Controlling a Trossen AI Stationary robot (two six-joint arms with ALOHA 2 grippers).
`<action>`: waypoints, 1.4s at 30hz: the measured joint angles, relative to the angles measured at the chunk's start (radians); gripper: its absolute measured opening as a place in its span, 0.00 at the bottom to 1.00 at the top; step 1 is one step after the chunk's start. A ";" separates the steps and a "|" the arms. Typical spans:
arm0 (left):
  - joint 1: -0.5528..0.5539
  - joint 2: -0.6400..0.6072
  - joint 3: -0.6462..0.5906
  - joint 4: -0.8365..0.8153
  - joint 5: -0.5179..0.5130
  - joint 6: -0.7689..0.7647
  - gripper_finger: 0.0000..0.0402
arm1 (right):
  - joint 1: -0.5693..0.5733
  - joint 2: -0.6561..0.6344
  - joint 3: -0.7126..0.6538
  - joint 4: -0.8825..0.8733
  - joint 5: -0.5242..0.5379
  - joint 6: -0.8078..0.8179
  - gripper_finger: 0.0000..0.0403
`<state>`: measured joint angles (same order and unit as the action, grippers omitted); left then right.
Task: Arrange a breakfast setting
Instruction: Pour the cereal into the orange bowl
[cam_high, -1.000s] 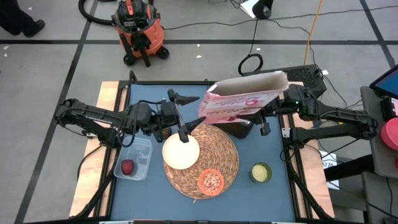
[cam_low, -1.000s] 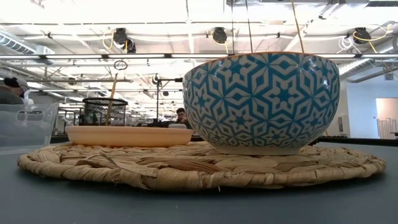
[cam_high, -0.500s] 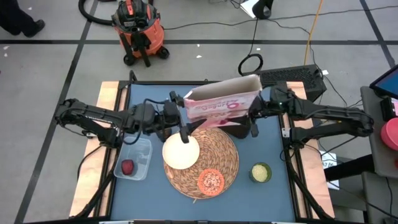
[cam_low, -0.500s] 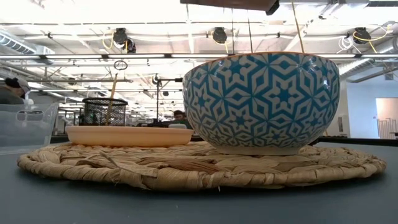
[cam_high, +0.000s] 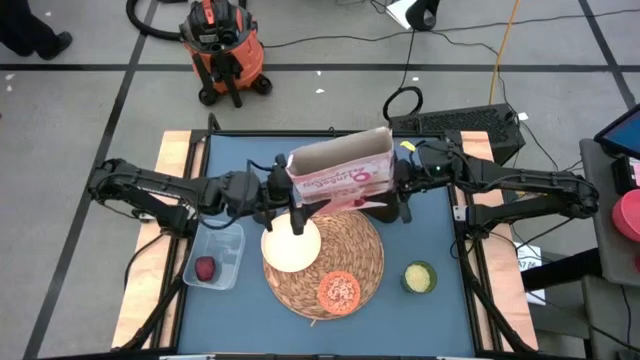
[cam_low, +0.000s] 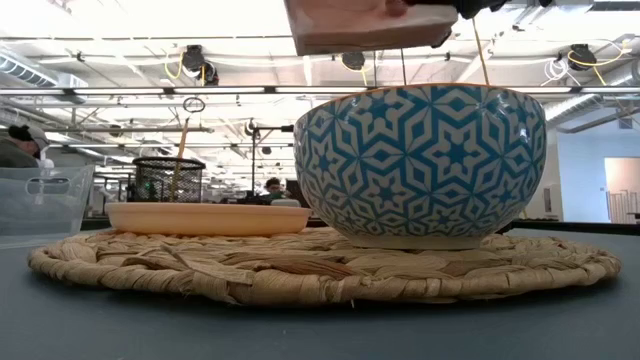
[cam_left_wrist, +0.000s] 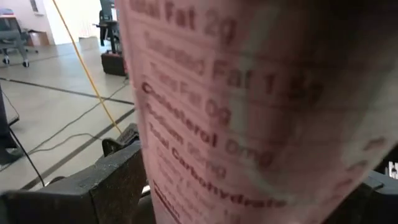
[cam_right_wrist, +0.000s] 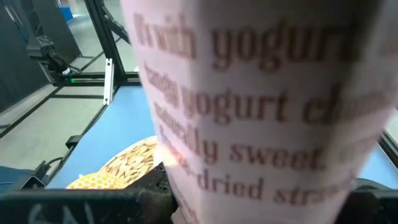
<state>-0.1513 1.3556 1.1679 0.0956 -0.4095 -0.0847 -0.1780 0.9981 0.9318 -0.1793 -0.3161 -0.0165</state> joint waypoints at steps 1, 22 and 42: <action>0.000 0.000 0.000 -0.011 0.000 -0.002 0.91 | 0.000 0.000 0.000 -0.001 0.000 0.000 0.32; 0.000 0.000 0.000 -0.071 0.000 -0.053 0.56 | 0.001 0.000 0.000 -0.050 -0.002 -0.022 0.32; 0.000 0.000 0.000 -0.067 0.005 -0.056 0.15 | 0.001 0.001 0.000 -0.043 0.000 -0.021 0.35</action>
<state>-0.1513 1.3556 1.1679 0.0284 -0.4048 -0.1402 -0.1768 0.9989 0.9315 -0.2227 -0.3164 -0.0380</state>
